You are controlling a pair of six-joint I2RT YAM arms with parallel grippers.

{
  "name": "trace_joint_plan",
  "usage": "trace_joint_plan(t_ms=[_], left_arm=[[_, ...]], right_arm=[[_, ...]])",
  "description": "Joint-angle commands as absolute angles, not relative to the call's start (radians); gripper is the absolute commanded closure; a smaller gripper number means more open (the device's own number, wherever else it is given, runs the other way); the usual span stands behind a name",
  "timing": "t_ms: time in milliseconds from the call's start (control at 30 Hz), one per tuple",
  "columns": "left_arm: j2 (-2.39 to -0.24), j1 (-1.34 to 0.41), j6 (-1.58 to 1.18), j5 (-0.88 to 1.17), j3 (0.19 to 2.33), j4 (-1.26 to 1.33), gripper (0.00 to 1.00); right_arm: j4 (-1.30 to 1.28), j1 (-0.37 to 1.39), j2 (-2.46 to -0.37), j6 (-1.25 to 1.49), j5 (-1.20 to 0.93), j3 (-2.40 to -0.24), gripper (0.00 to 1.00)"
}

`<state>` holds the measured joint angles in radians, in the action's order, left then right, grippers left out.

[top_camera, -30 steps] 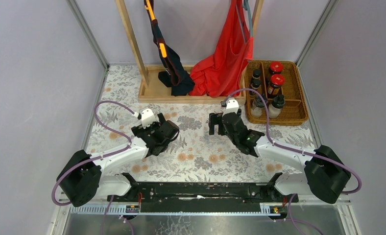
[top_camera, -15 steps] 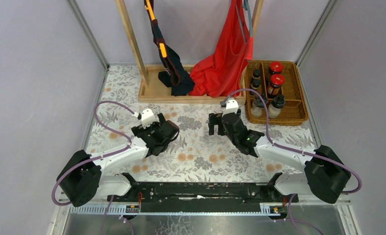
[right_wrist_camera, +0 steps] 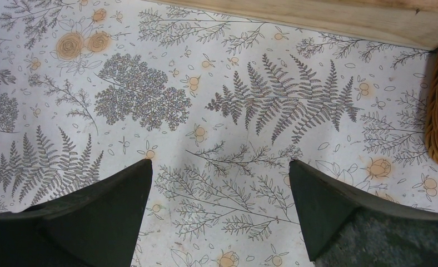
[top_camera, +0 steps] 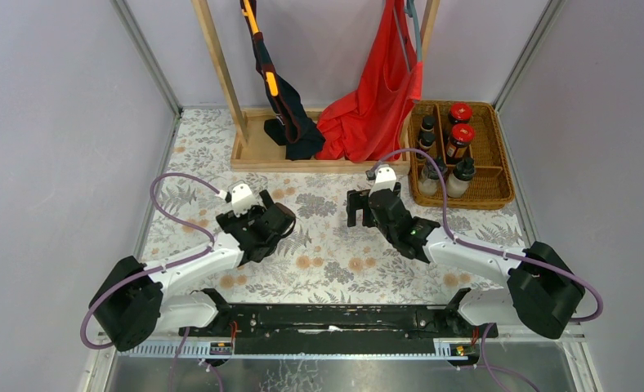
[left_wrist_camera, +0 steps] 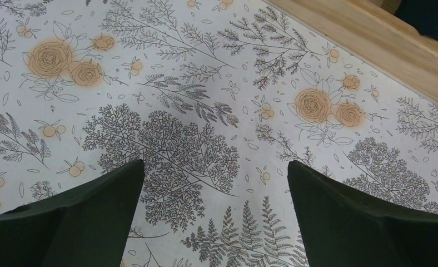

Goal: Organize the condiment bottles
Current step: Reset both arms

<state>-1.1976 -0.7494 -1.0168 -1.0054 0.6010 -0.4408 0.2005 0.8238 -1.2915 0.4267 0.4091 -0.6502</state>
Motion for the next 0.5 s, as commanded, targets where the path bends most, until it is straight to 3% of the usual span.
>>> trace_joint_plan(t_ms=[0, 467], left_arm=[[-1.203, -0.741, -1.04, -1.037, 0.604, -0.414, 0.0], [-1.214, -0.74, -1.042, -1.031, 0.613, -0.425, 0.0]], right_arm=[[0.248, 0.836, -1.294, 0.421, 0.446, -0.676, 0.0], [0.257, 0.842, -1.29, 0.415, 0.451, -0.67, 0.0]])
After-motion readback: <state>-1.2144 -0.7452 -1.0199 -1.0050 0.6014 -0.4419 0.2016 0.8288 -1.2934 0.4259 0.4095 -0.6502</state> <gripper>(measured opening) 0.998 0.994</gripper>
